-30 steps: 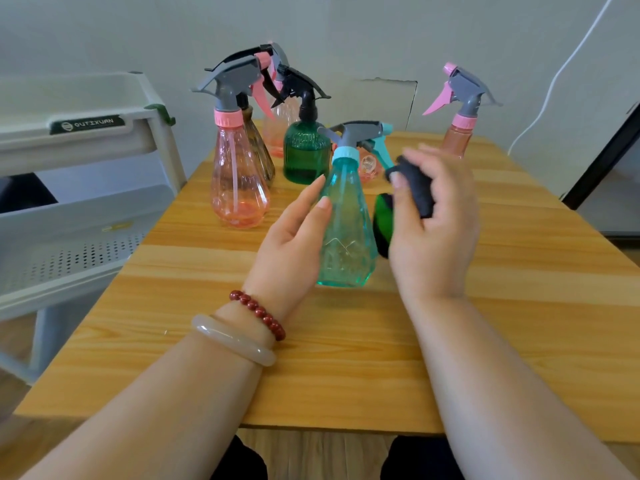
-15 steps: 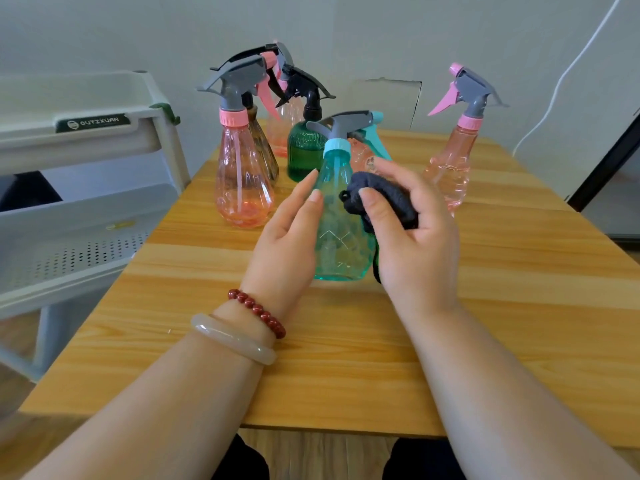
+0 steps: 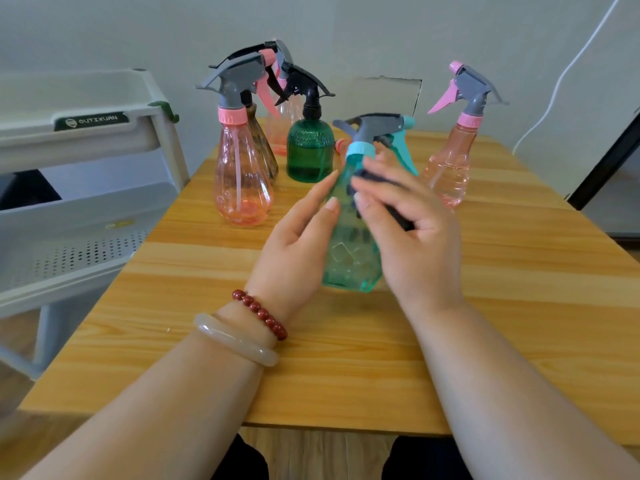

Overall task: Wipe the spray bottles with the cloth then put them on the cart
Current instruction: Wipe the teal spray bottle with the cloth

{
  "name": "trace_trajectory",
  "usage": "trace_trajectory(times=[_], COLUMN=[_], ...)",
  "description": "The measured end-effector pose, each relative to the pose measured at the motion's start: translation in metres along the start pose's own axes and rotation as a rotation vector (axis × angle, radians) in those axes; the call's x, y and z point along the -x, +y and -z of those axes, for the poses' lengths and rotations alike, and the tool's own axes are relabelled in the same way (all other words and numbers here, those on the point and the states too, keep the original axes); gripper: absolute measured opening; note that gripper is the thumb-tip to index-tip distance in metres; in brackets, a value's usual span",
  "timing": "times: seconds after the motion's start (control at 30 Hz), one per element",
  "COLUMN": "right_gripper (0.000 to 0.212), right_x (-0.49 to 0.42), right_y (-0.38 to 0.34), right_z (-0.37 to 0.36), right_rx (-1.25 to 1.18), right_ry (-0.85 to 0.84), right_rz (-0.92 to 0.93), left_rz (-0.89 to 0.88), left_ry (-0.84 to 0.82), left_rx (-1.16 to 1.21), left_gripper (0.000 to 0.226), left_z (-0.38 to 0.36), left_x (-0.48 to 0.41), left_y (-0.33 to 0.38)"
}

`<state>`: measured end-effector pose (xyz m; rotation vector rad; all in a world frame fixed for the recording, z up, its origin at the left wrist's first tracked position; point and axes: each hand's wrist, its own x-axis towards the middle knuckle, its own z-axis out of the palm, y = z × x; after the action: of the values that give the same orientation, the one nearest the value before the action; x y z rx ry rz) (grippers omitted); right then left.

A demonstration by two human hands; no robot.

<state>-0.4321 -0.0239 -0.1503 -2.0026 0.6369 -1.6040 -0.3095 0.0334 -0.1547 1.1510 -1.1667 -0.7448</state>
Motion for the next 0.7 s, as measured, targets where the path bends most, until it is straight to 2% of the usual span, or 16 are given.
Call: trace_trajectory(times=[0.1,0.17,0.3,0.37,0.43,0.57,0.63,0.7], right_gripper=[0.018,0.017,0.020,0.020,0.022,0.025,0.021,0.019], right_x=[0.006,0.002,-0.009,-0.009,-0.005,0.007,0.010,0.008], right_y=[-0.008,-0.006,0.006,0.009,0.005,-0.011,-0.015,-0.013], right_z=[-0.004,-0.006,0.002,0.003,0.001,-0.005,-0.006,-0.009], right_rx=[-0.009,0.017,-0.083,-0.118,-0.119,-0.152,-0.131,-0.117], right_ry=[-0.128,-0.111,0.073,0.118,0.086,-0.101,-0.119,-0.080], right_rz=[0.157,0.142,-0.166,-0.224,-0.187,-0.025,0.054,0.049], left_rz=[-0.001,0.017,0.012,0.018,0.032,0.139,0.141,0.160], left_ry=[0.051,0.048,-0.041,-0.069,-0.068,-0.002,-0.002,-0.012], left_rx=[0.025,0.061,0.102,0.150,0.191,0.231,0.320,0.367], left_gripper=[0.040,0.039,0.032,0.030,0.031,0.048,0.049,0.055], left_z=[0.007,0.007,-0.001,-0.002,0.001,0.011,0.018,0.014], left_x=[-0.002,-0.002,0.001,0.002,-0.002,-0.009,-0.009,-0.007], left_y=[-0.002,0.000,0.002,0.001,-0.002,-0.018,-0.020,-0.010])
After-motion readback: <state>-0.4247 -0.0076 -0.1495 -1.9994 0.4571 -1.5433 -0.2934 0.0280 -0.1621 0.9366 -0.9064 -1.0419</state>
